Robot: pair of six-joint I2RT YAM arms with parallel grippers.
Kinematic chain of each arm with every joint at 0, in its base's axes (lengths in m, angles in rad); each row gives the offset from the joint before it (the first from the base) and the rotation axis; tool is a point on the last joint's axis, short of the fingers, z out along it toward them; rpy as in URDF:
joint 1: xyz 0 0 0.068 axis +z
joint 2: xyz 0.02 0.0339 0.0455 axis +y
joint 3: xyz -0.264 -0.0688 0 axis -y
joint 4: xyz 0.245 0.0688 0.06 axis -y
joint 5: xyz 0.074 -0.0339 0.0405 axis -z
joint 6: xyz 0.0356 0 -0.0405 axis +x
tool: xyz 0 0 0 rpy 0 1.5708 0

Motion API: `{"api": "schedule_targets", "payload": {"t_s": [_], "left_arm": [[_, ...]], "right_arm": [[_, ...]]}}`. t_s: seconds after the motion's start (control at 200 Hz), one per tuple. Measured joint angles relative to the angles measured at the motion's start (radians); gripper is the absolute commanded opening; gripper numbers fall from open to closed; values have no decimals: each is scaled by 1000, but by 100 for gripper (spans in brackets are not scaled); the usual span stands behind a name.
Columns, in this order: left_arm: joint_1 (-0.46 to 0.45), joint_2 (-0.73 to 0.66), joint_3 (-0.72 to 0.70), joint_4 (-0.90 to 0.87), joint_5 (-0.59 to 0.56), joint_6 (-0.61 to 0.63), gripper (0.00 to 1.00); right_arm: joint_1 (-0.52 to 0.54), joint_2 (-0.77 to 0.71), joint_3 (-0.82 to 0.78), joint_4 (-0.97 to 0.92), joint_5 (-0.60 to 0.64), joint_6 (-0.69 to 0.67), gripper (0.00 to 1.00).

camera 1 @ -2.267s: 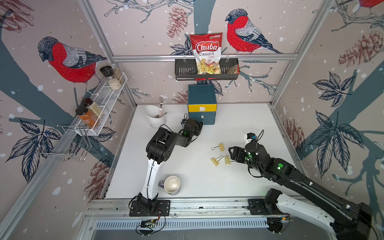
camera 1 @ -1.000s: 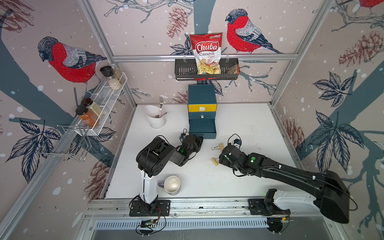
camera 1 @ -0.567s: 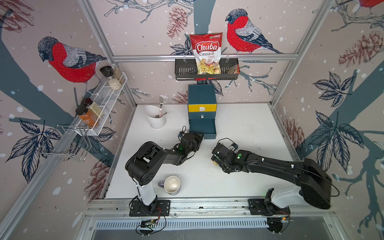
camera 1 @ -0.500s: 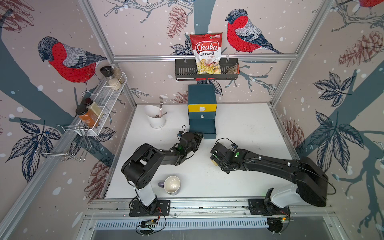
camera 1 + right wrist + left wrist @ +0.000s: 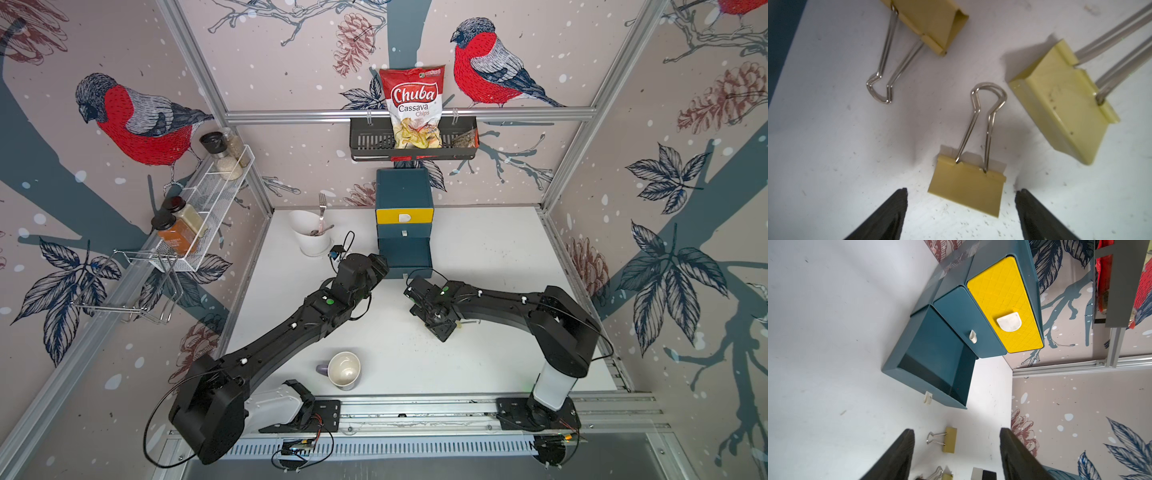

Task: Put the binder clips in the drawer according to color
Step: Pick up the binder clip at the center of the board.

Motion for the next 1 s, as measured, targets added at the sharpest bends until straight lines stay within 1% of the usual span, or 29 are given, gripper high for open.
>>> {"api": "schedule_targets", "payload": {"t_s": [0.17, 0.3, 0.39, 0.465, 0.61, 0.705, 0.85, 0.91, 1.0], "left_arm": [[0, -98, 12, -142, -44, 77, 67], [0, -157, 27, -221, -73, 119, 65], [0, -182, 43, -265, -85, 144, 63], [0, -199, 54, -292, -90, 164, 62], [0, -210, 63, -325, -98, 204, 61], [3, -203, 63, -343, -94, 233, 62], [27, -192, 55, -371, -47, 290, 62], [53, -190, 47, -383, -14, 321, 62], [93, -190, 32, -405, 39, 371, 61]], "right_arm": [[-10, 32, 18, -21, 0, 0, 78], [-13, 51, 27, -50, 2, 2, 66], [-11, 56, 32, -65, 9, 17, 59], [-7, 59, 37, -76, 13, 22, 57], [3, 61, 55, -94, 32, 23, 49], [10, 61, 73, -102, 47, 23, 48], [41, 15, 156, -140, 136, 16, 47], [47, -14, 192, -137, 177, -18, 44], [35, -34, 244, -128, 234, -102, 44]]}}
